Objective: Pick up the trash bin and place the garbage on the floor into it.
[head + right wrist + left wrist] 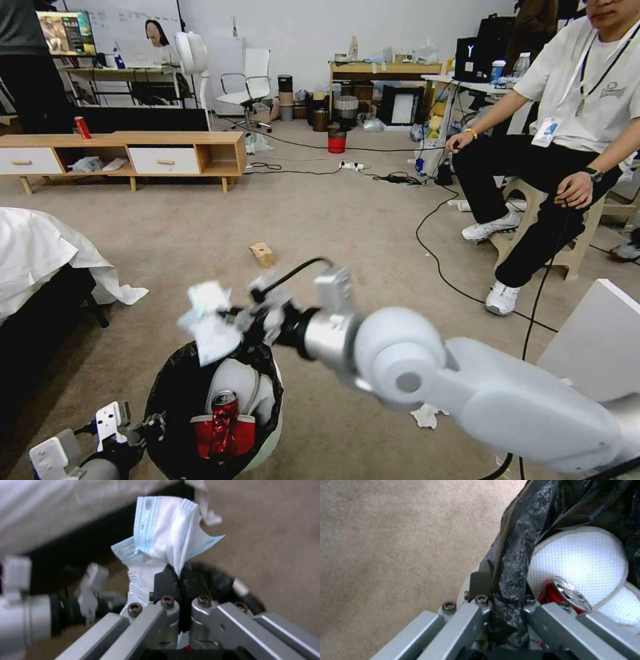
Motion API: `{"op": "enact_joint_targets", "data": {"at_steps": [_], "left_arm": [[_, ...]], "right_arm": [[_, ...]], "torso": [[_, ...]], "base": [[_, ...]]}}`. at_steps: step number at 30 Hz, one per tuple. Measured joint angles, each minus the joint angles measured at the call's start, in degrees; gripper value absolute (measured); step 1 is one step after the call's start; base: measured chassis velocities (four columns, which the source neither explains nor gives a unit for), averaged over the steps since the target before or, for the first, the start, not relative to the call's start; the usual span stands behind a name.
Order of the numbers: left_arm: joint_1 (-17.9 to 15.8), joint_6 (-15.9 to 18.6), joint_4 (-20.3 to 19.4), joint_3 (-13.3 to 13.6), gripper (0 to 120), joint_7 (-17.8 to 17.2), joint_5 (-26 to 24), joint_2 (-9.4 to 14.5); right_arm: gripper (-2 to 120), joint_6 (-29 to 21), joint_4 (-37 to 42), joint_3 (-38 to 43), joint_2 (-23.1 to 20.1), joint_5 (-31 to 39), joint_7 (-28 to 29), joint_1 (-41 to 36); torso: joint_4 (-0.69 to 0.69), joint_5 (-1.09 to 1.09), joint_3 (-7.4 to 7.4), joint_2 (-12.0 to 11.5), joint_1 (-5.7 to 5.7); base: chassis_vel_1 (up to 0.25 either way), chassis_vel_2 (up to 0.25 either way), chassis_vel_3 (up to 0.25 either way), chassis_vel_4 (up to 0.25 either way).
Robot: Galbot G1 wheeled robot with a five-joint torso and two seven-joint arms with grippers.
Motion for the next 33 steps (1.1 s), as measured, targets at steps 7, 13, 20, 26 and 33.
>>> {"op": "enact_joint_targets", "data": {"at_steps": [7, 13, 20, 26, 33], "left_arm": [[-0.3, 0.0, -0.4, -0.2, 2, -0.3, -0.9, 0.4], [-0.3, 0.0, -0.9, -0.3, 2, -0.4, -1.5, 0.6], [0.0, -0.1, -1.4, -0.3, 2, -0.5, -1.8, 0.6], [0.3, -0.1, -1.8, -0.2, 2, -0.5, -1.9, 0.6], [0.1, -0.1, -1.8, 0.4, 2, -0.4, -2.0, 0.3]], "right_arm": [[0, -3.9, -1.6, -4.8, 3.3, 1.8, 3.9, 1.3], [0, -6.6, -3.9, -7.3, 6.0, 2.0, 5.8, 1.6], [0, -7.6, -7.8, -9.7, 9.2, 0.7, 6.9, 1.3], [0, -7.7, -11.8, -11.4, 10.7, -1.8, 7.0, 0.4], [0, -7.6, -14.7, -12.4, 11.4, -4.5, 6.3, -0.5]], "torso": [[0.0, 0.0, 0.0, 0.0, 0.0], [0.0, 0.0, 0.0, 0.0, 0.0], [0.0, 0.0, 0.0, 0.0, 0.0], [0.0, 0.01, 0.0, 0.0, 0.0], [0.0, 0.01, 0.0, 0.0, 0.0]], "base": [[0.0, 0.0, 0.0, 0.0], [0.0, 0.0, 0.0, 0.0], [0.0, 0.0, 0.0, 0.0], [0.0, 0.0, 0.0, 0.0], [0.0, 0.0, 0.0, 0.0]]}}
